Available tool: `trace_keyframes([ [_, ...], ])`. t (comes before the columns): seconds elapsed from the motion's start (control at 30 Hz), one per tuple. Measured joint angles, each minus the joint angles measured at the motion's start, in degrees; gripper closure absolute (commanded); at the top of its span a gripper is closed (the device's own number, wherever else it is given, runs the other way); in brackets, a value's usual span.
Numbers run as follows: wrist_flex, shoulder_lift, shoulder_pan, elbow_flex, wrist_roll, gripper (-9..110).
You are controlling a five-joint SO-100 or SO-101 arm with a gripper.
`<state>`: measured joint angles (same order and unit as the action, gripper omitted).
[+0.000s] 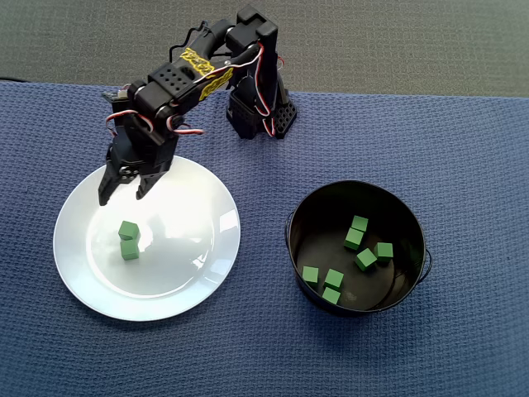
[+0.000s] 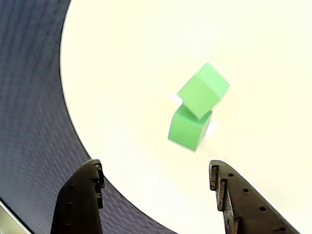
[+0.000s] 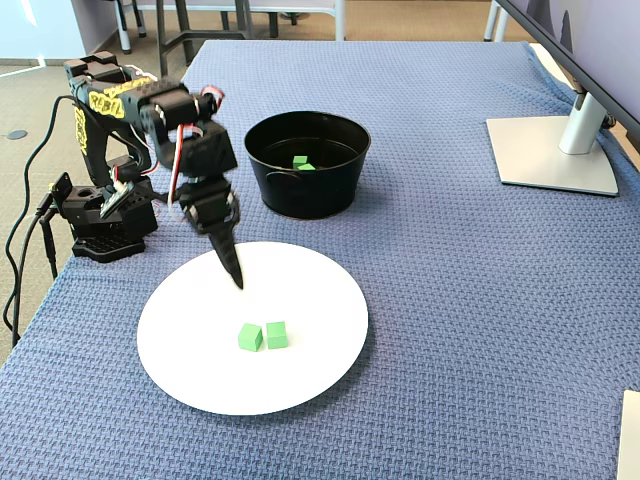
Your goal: Pick up the green cubes from the white plate and place them in the black recipient
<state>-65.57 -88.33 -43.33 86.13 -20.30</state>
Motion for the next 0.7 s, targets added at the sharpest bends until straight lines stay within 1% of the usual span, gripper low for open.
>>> trace_keyframes([
  [0.17, 6.8, 0.7, -0.5, 1.9, -5.4, 78],
  [0.3, 12.7, 1.9, -0.2, 5.1, -11.6, 80],
  [0.43, 12.9, 4.1, -0.1, 5.5, -21.9, 77],
  [0.57, 12.0, 5.9, 1.7, 5.5, -26.4, 76],
  [0.7, 11.5, 7.1, 2.3, 5.5, -28.7, 76],
])
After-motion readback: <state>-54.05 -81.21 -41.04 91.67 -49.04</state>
